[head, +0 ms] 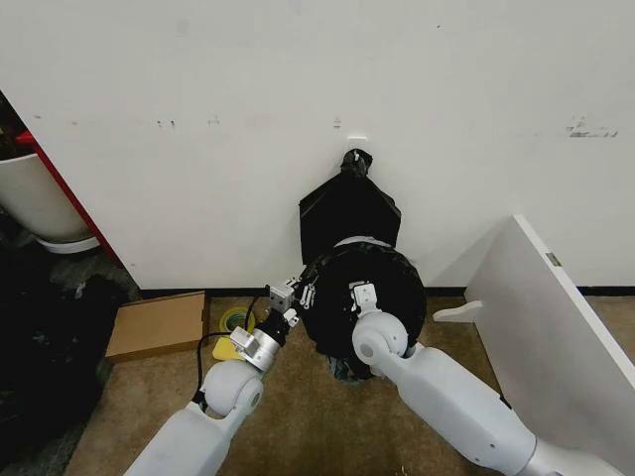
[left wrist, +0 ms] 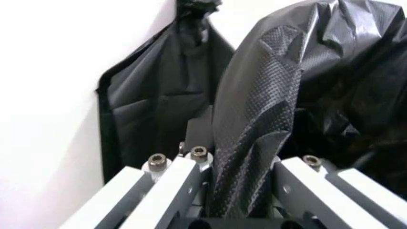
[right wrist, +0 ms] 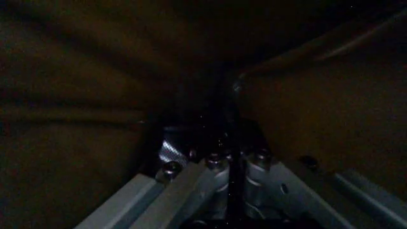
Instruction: Place the garbage bag over the trash bin.
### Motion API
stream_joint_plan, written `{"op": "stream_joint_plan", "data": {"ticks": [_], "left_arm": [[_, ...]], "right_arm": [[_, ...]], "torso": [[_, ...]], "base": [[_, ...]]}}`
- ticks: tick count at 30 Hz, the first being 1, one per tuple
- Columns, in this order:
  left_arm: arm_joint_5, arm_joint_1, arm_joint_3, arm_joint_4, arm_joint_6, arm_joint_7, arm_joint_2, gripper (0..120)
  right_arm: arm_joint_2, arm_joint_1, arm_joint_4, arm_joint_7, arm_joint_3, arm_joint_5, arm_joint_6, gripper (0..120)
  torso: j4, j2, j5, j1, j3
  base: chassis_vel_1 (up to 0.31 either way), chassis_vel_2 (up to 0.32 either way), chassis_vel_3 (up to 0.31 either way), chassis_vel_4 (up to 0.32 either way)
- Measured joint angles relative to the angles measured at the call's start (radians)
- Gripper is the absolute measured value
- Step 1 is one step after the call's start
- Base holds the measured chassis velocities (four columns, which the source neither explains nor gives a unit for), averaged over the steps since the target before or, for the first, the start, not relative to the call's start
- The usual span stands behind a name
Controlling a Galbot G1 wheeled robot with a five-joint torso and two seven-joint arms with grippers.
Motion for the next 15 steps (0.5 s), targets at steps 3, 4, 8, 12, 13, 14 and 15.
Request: {"op": "stream_joint_plan", "data": {"ticks": [3, 4, 8, 12, 13, 14, 15], "left_arm": [[-0.012, -0.005, -0.001, 0.006, 0.014, -0.013, -0.002, 3], [-0.025, -0.009, -0.001, 0.010, 0.026, -0.021, -0.003, 3], [-0.061, -0.016, 0.002, 0.018, 0.057, -0.035, -0.006, 3], [-0.069, -0.014, 0.005, 0.017, 0.067, -0.035, -0.008, 3], [-0.069, -0.011, 0.006, 0.013, 0.069, -0.035, -0.008, 3], [-0.070, -0.008, 0.006, 0.011, 0.069, -0.035, -0.008, 3], [-0.070, -0.004, 0.007, 0.005, 0.069, -0.033, -0.007, 3]], "right_arm": [[-0.012, -0.021, 0.017, -0.056, -0.008, -0.055, 0.078, 0], [-0.018, -0.037, 0.022, -0.102, -0.013, -0.106, 0.153, 0], [-0.018, -0.069, -0.003, -0.193, -0.012, -0.219, 0.334, 0], [-0.006, -0.071, -0.051, -0.224, -0.003, -0.283, 0.435, 0], [0.001, -0.068, -0.070, -0.229, 0.000, -0.301, 0.461, 0], [0.005, -0.064, -0.081, -0.229, 0.001, -0.309, 0.472, 0], [0.014, -0.054, -0.105, -0.228, 0.005, -0.321, 0.484, 0]], "torso": [[0.0000, 0.000, 0.0001, 0.000, 0.000], [-0.0001, 0.000, 0.0000, 0.000, 0.000], [-0.0002, 0.000, 0.0001, 0.000, 0.000], [-0.0002, 0.000, 0.0000, 0.000, 0.000], [-0.0002, 0.000, 0.0001, 0.000, 0.000], [-0.0002, 0.000, 0.0001, 0.000, 0.000], [-0.0001, 0.000, 0.0001, 0.000, 0.000]], "base": [[0.000, 0.000, 0.000, 0.000], [0.000, 0.000, 0.000, 0.000], [0.000, 0.000, 0.000, 0.000], [0.000, 0.000, 0.000, 0.000], [0.000, 0.000, 0.000, 0.000], [0.000, 0.000, 0.000, 0.000], [0.000, 0.000, 0.000, 0.000]]}}
